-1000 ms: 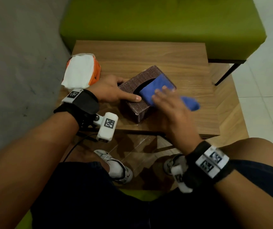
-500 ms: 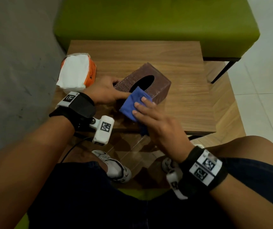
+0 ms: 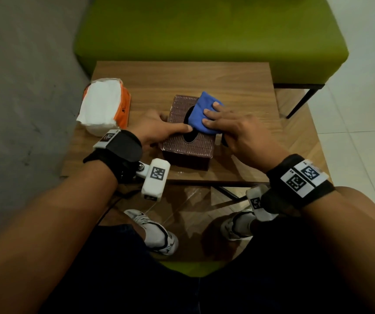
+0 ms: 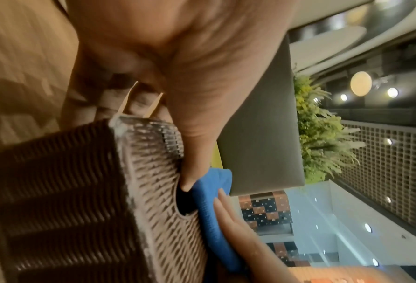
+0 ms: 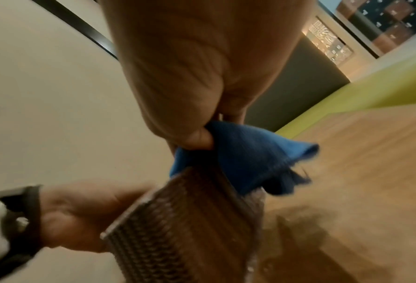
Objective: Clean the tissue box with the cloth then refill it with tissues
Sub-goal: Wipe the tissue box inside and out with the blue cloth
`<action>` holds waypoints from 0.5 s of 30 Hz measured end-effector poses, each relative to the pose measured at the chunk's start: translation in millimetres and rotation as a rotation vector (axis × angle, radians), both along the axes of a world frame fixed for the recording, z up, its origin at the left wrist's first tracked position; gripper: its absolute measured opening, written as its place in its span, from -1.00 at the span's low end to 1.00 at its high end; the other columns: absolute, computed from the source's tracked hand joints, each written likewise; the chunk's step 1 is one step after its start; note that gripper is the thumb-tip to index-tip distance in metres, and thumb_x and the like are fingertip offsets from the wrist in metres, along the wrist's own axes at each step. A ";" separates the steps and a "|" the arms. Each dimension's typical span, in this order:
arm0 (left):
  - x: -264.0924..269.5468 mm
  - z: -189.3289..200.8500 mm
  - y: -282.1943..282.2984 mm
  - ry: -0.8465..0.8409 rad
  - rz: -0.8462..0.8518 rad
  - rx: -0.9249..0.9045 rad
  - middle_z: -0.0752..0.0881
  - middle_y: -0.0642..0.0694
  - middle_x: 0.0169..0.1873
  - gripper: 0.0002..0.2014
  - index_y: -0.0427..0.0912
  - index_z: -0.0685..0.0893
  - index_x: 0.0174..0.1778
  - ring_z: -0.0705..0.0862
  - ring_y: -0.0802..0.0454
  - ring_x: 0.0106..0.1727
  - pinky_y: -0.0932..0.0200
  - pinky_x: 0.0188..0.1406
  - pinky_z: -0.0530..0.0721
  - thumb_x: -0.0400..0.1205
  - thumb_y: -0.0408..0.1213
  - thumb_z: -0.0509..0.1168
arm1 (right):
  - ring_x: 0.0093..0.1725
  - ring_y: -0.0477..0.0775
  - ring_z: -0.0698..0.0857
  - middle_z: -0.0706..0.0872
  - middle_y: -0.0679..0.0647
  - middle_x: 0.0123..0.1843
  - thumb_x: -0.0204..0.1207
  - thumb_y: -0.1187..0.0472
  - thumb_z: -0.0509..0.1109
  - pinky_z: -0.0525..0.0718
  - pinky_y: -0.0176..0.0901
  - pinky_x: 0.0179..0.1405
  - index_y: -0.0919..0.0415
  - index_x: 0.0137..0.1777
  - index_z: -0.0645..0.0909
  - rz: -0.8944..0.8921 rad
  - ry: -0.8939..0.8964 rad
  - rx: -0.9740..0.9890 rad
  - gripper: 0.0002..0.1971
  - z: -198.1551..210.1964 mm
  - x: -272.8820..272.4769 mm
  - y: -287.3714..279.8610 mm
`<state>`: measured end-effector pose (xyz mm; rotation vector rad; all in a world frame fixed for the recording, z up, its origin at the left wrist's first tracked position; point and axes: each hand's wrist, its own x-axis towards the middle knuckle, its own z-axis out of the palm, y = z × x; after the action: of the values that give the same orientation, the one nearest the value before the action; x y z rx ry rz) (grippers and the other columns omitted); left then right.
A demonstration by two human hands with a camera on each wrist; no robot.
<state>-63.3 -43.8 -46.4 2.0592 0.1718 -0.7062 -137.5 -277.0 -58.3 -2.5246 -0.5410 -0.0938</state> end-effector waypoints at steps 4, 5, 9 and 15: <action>2.0 -4.8 -5.8 -0.017 0.020 0.011 0.92 -0.13 0.00 -0.68 -0.15 0.83 0.01 0.88 -0.04 -0.08 -0.05 0.03 0.89 0.48 -0.08 0.72 | 0.77 0.28 0.39 0.55 0.21 0.69 0.63 0.43 0.24 0.45 0.28 0.73 0.25 0.61 0.62 -0.148 0.032 -0.097 -0.47 10.3 -36.5 22.0; 2.5 -4.6 -5.2 -0.016 0.013 0.008 0.90 -0.09 -0.05 -0.66 -0.17 0.83 0.02 0.84 -0.03 -0.14 0.01 -0.13 0.84 0.51 -0.04 0.70 | 0.79 0.26 0.37 0.53 0.19 0.71 0.65 0.44 0.31 0.47 0.26 0.72 0.22 0.62 0.60 -0.164 0.021 -0.112 -0.47 7.9 -52.5 33.3; -1.8 -2.4 -5.4 -0.048 0.000 0.025 0.81 -0.07 -0.22 -0.59 -0.18 0.78 0.03 0.71 -0.02 -0.31 0.11 -0.41 0.65 0.53 0.07 0.66 | 0.80 0.22 0.34 0.55 0.16 0.71 0.63 0.46 0.41 0.51 0.26 0.68 0.20 0.62 0.61 -0.095 -0.020 -0.039 -0.46 -9.4 -76.9 36.7; -6.0 -9.7 -15.3 -0.060 0.086 -0.038 0.78 -0.02 -0.34 -0.72 -0.04 0.72 -0.19 0.62 0.25 -0.69 0.25 -0.61 0.60 0.57 0.01 0.65 | 0.77 0.34 0.40 0.62 0.25 0.64 0.63 0.47 0.32 0.47 0.32 0.70 0.29 0.55 0.66 -0.254 -0.088 -0.109 -0.51 -9.6 -70.8 49.8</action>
<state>-69.3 -59.1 -56.1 2.0219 0.2100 -0.5906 -208.4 -227.1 -67.9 -2.6949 -0.2627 -0.2771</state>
